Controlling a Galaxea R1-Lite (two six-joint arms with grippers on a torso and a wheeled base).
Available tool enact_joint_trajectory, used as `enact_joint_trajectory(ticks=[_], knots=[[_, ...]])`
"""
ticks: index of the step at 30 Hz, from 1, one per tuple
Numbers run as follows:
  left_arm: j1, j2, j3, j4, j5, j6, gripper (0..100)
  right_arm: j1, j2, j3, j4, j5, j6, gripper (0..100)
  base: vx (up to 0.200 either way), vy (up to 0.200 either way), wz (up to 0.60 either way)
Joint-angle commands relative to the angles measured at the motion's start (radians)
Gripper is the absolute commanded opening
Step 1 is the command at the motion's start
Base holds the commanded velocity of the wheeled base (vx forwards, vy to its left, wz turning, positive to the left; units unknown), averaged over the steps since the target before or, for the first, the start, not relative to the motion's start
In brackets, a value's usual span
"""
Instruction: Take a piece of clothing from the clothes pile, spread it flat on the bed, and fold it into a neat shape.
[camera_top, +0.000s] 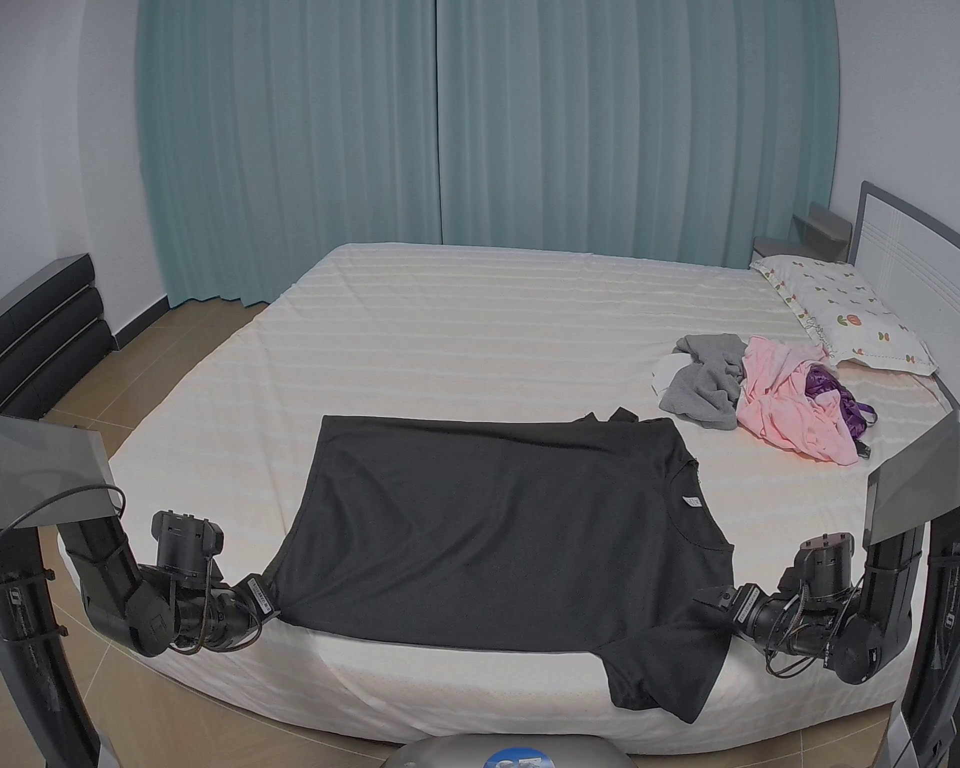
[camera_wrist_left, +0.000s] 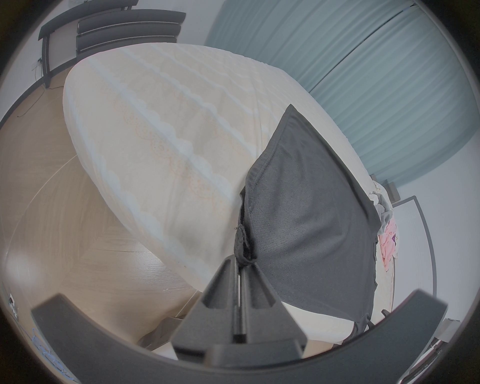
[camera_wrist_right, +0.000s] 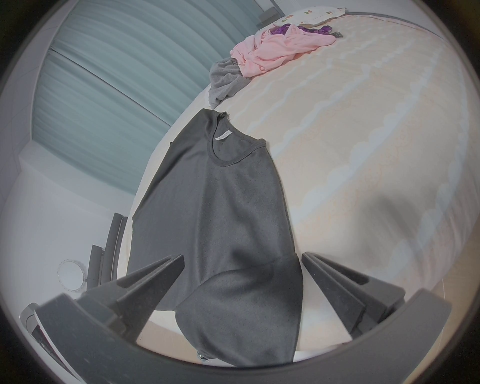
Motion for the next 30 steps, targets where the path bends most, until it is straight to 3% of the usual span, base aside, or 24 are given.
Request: enact_joint_trajectory(ticks=[1, 10, 11, 30], knots=[[0.000, 0.001, 0.001, 0.000, -0.001, -0.001, 0, -0.018, 0.024, -0.022, -0.001, -0.001, 0.000, 100, 0.000, 0.000, 0.00], [0.000, 0.003, 0.001, 0.000, -0.002, -0.001, 0, -0.026, 0.045, -0.076, 0.010, -0.001, -0.002, 100, 0.000, 0.000, 0.00], [0.000, 0.003, 0.001, 0.000, -0.002, -0.001, 0, -0.026, 0.048, -0.082, 0.012, -0.001, -0.002, 0, 0.000, 0.000, 0.00], [-0.009, 0.006, 0.003, 0.000, -0.005, -0.002, 0, -0.061, -0.001, -0.216, 0.044, 0.005, -0.009, 0, 0.000, 0.000, 0.00]])
